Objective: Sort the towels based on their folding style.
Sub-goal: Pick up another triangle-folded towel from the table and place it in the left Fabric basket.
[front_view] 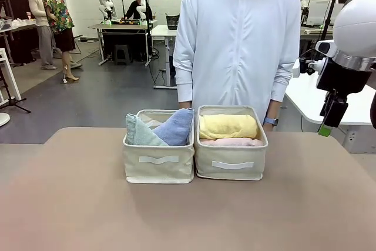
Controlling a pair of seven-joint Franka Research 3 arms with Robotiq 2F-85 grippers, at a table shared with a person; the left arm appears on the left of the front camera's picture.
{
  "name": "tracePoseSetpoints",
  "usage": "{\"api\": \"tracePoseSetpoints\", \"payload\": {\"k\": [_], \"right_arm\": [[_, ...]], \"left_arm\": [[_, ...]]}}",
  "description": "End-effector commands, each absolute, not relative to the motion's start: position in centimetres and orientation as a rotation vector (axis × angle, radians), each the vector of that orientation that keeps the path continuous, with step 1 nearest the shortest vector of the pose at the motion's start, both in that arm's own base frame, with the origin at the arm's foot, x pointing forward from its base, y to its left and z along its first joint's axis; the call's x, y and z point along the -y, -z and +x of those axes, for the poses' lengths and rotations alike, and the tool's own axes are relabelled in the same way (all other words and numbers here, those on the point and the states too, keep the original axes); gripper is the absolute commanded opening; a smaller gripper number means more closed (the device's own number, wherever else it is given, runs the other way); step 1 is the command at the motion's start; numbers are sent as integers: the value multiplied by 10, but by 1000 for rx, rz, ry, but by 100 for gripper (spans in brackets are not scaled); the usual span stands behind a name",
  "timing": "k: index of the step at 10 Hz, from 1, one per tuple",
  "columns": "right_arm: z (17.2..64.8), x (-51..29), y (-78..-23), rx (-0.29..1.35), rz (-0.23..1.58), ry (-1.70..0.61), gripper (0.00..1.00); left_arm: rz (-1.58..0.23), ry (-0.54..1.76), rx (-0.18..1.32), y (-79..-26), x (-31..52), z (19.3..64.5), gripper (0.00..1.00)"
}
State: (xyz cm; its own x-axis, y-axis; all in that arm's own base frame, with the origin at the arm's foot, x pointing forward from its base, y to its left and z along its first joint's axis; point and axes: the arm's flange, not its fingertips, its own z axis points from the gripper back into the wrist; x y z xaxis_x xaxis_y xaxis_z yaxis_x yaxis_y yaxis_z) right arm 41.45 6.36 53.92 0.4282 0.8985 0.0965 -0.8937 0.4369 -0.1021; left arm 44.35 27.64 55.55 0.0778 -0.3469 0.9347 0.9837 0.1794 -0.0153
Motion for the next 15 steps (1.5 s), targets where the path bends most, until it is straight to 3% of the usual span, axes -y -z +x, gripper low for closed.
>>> {"api": "tracePoseSetpoints", "payload": {"k": [1, 3, 4, 5, 7, 9, 12, 15], "right_arm": [[415, -64, -539, 144, -37, -1119, 100], [416, -7, -595, 276, 268, -1295, 100], [416, 30, -614, 393, 515, -1393, 100], [419, 73, -627, 578, 736, -1391, 100], [422, 137, -635, 845, 981, -1299, 100], [427, 187, -623, 947, 1171, -1213, 100], [429, 227, -601, 1030, 1194, -1156, 100], [448, 223, -562, 1007, 1037, -1109, 100]], "left_arm": [[-834, 1199, 978, -557, -275, 441, 100], [-834, 1199, 978, -557, -275, 441, 100], [-834, 1199, 978, -557, -275, 441, 100], [-834, 1199, 978, -557, -275, 441, 100], [-834, 1199, 978, -557, -275, 441, 100], [-834, 1199, 978, -557, -275, 441, 100], [-834, 1199, 978, -557, -275, 441, 100], [-834, 1199, 978, -557, -275, 441, 100]]}}
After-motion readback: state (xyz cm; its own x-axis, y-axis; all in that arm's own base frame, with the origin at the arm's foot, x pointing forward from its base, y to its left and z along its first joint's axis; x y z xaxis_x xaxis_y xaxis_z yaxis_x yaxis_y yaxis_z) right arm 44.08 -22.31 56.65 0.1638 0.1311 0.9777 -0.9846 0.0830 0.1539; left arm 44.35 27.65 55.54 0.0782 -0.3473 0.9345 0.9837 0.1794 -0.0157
